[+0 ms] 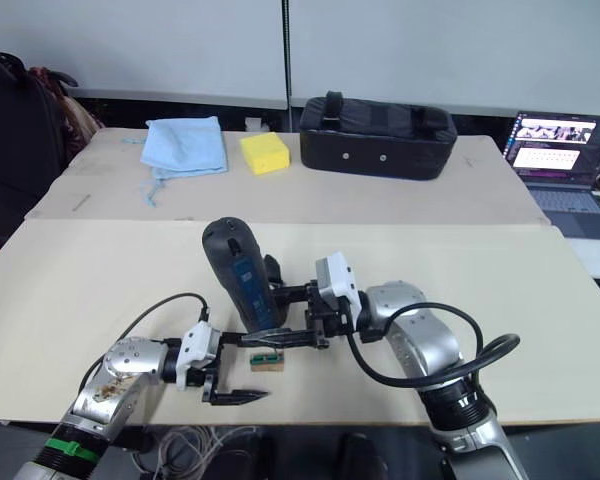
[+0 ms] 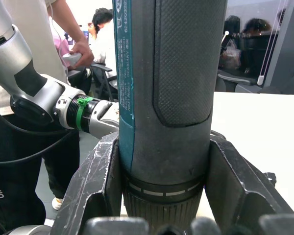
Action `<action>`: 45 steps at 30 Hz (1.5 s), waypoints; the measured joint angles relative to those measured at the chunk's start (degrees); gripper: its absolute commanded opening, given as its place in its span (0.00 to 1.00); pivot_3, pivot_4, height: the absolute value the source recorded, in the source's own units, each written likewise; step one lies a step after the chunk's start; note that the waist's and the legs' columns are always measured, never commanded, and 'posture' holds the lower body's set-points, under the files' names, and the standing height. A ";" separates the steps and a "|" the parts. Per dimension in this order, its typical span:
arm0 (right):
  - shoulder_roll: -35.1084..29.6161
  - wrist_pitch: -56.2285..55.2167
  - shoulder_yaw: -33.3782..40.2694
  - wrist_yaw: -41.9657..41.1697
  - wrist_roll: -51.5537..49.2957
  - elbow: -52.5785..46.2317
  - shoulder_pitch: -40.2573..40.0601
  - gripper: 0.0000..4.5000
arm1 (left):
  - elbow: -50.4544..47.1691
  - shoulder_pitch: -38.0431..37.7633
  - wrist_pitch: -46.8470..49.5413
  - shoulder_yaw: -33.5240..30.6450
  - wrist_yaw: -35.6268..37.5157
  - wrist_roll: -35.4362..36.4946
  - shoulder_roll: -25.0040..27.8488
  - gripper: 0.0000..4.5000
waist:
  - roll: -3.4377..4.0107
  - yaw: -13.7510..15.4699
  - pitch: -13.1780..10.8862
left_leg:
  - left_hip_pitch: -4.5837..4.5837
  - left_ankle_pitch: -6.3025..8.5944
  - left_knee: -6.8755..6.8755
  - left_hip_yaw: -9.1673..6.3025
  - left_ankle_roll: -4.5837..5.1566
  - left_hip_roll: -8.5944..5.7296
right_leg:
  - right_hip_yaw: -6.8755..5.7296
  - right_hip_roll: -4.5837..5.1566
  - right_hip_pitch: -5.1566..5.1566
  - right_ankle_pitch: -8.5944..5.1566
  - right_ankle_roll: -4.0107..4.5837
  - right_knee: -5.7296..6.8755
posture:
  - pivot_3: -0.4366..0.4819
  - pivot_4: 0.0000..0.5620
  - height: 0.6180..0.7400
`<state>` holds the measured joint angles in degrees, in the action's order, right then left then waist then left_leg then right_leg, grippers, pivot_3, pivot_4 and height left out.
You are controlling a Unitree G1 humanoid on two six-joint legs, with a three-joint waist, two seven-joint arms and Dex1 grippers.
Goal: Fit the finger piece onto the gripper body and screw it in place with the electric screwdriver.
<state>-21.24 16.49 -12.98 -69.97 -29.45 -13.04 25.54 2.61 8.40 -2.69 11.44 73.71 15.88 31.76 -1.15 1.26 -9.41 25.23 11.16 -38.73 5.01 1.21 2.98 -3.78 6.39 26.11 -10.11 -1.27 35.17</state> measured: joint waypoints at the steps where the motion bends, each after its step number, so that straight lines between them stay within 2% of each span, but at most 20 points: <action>1: 0.00 0.00 0.00 0.00 0.00 0.00 -0.03 0.43 | 0.00 -0.02 0.01 0.00 -0.01 0.00 0.00 1.00 | 0.00 -0.01 0.00 | 0.00 0.00 0.00 0.00 0.00 0.00 | 0.00 0.00 0.00 0.00 0.00 0.00 | 0.48 0.27 1.00; 45: -0.23 -1.80 -0.14 -0.36 1.11 -0.15 -0.89 0.43 | -1.28 -0.23 1.75 0.38 -0.56 0.03 0.00 1.00 | 0.00 0.01 0.00 | 0.00 0.00 0.00 0.00 0.00 0.00 | 0.00 0.00 0.00 0.00 0.00 -0.01 | 0.48 0.27 1.00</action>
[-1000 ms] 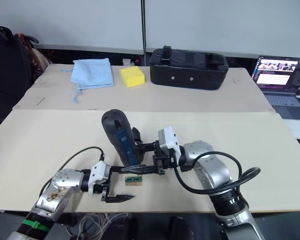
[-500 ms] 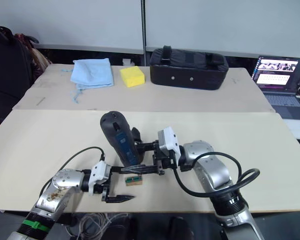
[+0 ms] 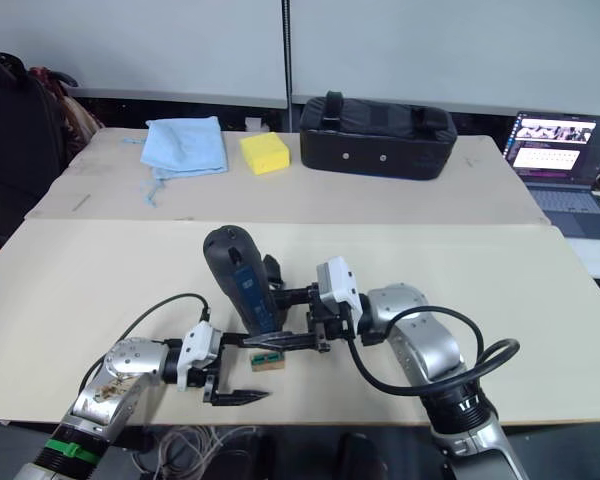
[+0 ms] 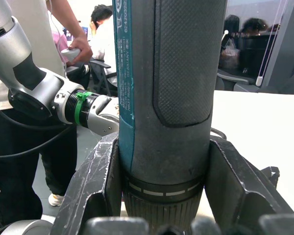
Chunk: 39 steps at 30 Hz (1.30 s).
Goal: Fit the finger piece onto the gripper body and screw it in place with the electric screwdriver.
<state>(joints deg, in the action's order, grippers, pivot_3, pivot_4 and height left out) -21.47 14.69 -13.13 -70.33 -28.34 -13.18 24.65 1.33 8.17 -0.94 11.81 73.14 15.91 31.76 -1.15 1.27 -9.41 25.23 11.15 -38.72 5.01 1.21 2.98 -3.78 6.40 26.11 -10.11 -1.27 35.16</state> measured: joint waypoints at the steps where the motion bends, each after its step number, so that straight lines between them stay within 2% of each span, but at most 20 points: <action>1: 0.00 0.00 0.00 0.00 0.00 0.00 0.00 0.43 | -0.13 -0.01 0.03 0.00 0.00 -0.01 0.00 1.00 | 0.00 0.00 0.00 | 0.00 0.00 0.00 0.00 0.00 0.00 | 0.00 0.00 0.00 0.00 0.00 0.00 | 0.48 0.27 1.00; 16: -0.11 0.44 0.16 0.39 -0.40 -0.16 0.01 0.43 | 0.17 -0.61 -1.68 -0.95 0.12 0.73 -0.03 1.00 | 0.00 -0.13 0.00 | 0.01 0.00 0.00 -0.01 0.00 0.02 | 0.00 -0.01 0.03 0.00 0.00 0.01 | 0.48 0.27 1.00; 22: -1.27 3.60 1.44 1.68 -4.08 -3.75 0.29 0.43 | 0.16 -2.15 -2.26 -3.15 0.78 4.51 -0.03 1.00 | -0.01 -0.48 -0.01 | 0.05 0.00 0.00 -0.07 0.00 0.04 | -0.03 -0.02 0.07 0.00 0.00 0.03 | 0.48 0.27 1.00; 29: -2.47 6.67 2.59 3.16 -7.03 -7.72 1.28 0.43 | -2.75 -3.74 -2.70 -6.15 1.76 6.48 2.73 1.00 | 0.00 -0.55 -0.01 | 0.05 0.00 0.04 -0.08 -0.01 0.05 | -0.04 -0.01 0.07 0.00 0.00 -0.01 | 0.48 0.27 1.00; 34: -4.99 9.89 5.46 5.19 -11.11 -10.31 2.10 0.43 | -11.52 -6.87 7.51 -11.28 2.11 16.91 7.56 1.00 | -0.01 -0.55 -0.07 | 0.08 0.05 0.05 -0.11 -0.09 0.06 | -0.04 -0.01 0.10 0.00 0.00 -0.01 | 0.48 0.27 1.00; 39: -8.25 13.72 10.99 7.68 -16.52 -12.12 4.42 0.43 | -15.19 -6.40 15.92 -17.70 0.07 24.86 11.12 1.00 | 0.00 -0.53 -0.09 | 0.07 0.22 0.06 -0.12 -0.37 0.04 | -0.05 -0.02 0.07 0.00 0.00 -0.05 | 0.48 0.27 1.00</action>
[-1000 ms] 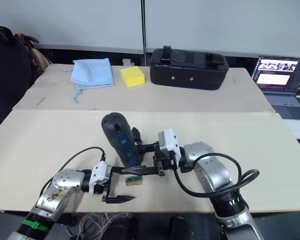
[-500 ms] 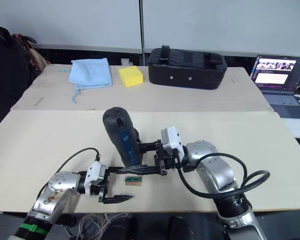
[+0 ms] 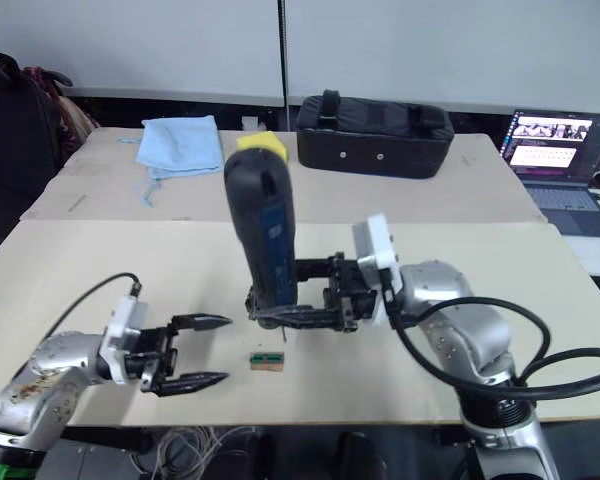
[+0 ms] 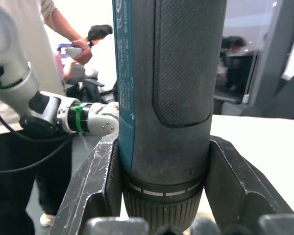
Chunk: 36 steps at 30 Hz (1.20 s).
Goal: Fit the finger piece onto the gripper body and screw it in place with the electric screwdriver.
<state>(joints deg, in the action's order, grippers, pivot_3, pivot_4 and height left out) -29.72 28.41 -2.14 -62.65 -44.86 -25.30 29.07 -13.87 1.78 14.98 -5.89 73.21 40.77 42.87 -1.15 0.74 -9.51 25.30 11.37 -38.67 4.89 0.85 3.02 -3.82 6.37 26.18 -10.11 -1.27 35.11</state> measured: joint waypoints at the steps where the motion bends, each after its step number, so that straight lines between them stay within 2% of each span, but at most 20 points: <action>1: -0.91 0.84 1.16 0.47 -1.27 -0.05 0.50 0.43 | -0.26 0.51 1.58 -1.46 -0.58 1.30 0.57 1.00 | -0.01 0.01 0.00 | 0.00 -0.02 0.00 0.00 0.03 -0.01 | 0.00 0.00 0.00 0.00 0.00 0.01 | 0.48 0.27 1.00; 7: -4.71 4.69 6.22 1.56 -5.51 3.76 5.17 0.43 | -0.97 4.38 10.93 -8.15 -6.25 10.72 0.98 1.00 | -0.03 -0.03 -0.02 | 0.00 -0.23 0.00 0.04 0.39 -0.02 | 0.01 -0.03 -0.03 0.00 0.00 0.00 | 0.48 0.27 1.00; 13: -3.65 6.92 6.99 3.26 -6.88 10.35 11.99 0.43 | 1.63 8.85 14.48 -9.57 -9.14 12.57 0.98 1.00 | -0.05 -0.11 -0.04 | 0.00 -0.24 0.01 0.24 0.41 0.01 | 0.02 -0.14 -0.01 0.01 0.01 0.05 | 0.48 0.27 1.00; 22: 4.40 7.03 3.97 6.13 -4.81 17.43 19.95 0.43 | 5.98 9.75 8.41 -8.16 -4.98 3.79 1.01 1.00 | -0.05 -0.19 -0.04 | 0.01 -0.24 0.11 0.35 0.41 0.00 | 0.03 -0.14 0.00 0.02 0.03 0.00 | 0.48 0.27 1.00; 31: 11.15 5.97 0.87 9.06 -0.45 18.06 19.91 0.43 | 8.14 8.72 3.67 -6.94 -2.27 -0.55 -0.54 1.00 | -0.05 -0.19 -0.04 | 0.05 -0.24 0.12 0.34 0.41 0.01 | 0.03 -0.14 0.02 0.06 -0.01 0.00 | 0.48 0.27 1.00; 36: 12.59 4.19 -0.40 9.85 3.20 18.06 19.24 0.43 | 8.20 7.33 2.42 -5.20 -1.57 -2.95 -0.59 1.00 | -0.04 -0.22 -0.04 | 0.05 -0.24 0.12 0.34 0.40 0.01 | 0.03 -0.14 0.02 0.05 0.00 0.00 | 0.48 0.27 1.00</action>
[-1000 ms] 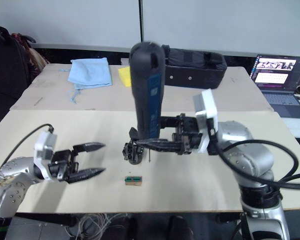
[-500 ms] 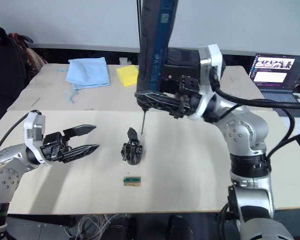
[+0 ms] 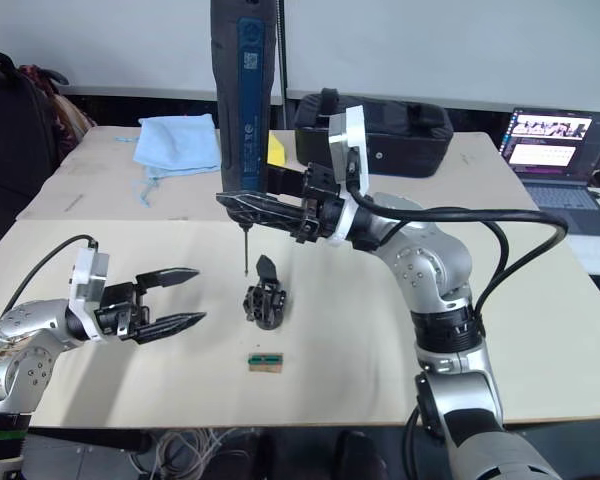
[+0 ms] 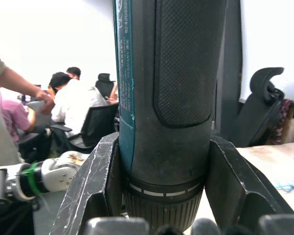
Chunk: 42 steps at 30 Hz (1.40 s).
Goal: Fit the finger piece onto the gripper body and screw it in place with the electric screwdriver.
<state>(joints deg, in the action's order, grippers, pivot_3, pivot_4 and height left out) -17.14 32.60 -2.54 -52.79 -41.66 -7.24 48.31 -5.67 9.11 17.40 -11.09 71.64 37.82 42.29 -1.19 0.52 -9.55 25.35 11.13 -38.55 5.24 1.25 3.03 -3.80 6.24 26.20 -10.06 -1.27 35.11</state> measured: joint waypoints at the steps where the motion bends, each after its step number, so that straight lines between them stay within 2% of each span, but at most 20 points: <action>1: -0.01 -0.10 -0.42 -0.06 0.68 0.01 -0.22 0.43 | 0.03 -0.21 -0.13 0.42 0.05 -0.65 -0.14 1.00 | 0.00 0.01 0.00 | 0.00 0.00 0.00 0.00 0.00 0.00 | 0.00 0.00 0.00 0.00 0.01 0.00 | 0.48 0.27 1.00; 9: 0.00 -1.26 -3.40 -2.15 4.86 1.67 -1.40 0.43 | 2.69 -0.99 -4.17 4.81 1.46 -5.52 -2.51 1.00 | 0.00 -0.04 0.00 | 0.00 0.00 0.00 0.01 0.00 0.01 | 0.00 0.00 0.01 -0.01 0.03 0.01 | 0.48 0.27 1.00; 18: 0.19 -1.30 -3.93 -5.53 5.05 2.44 -1.53 0.43 | 6.90 -0.61 -7.52 6.99 2.87 -8.41 -4.41 1.00 | 0.00 -0.02 0.00 | 0.00 0.00 0.00 0.00 0.00 0.01 | -0.01 0.00 0.01 -0.01 0.02 0.02 | 0.48 0.27 1.00; 42: 2.19 -2.34 -4.72 -5.87 7.44 5.32 -3.67 0.43 | 8.83 0.57 -9.84 8.76 3.23 -8.80 -6.54 1.00 | 0.00 -0.21 0.00 | -0.01 0.00 0.00 -0.02 0.01 0.01 | -0.01 0.00 0.01 0.10 -0.15 0.05 | 0.48 0.27 1.00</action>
<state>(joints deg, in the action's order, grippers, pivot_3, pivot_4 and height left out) -14.95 30.26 -7.26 -58.67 -34.22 -1.92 44.64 3.16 9.68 7.56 -2.33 74.87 29.03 35.74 -1.19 0.30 -9.55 25.34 11.13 -38.55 5.22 1.25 3.04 -3.81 6.23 26.21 -9.96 -1.42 35.16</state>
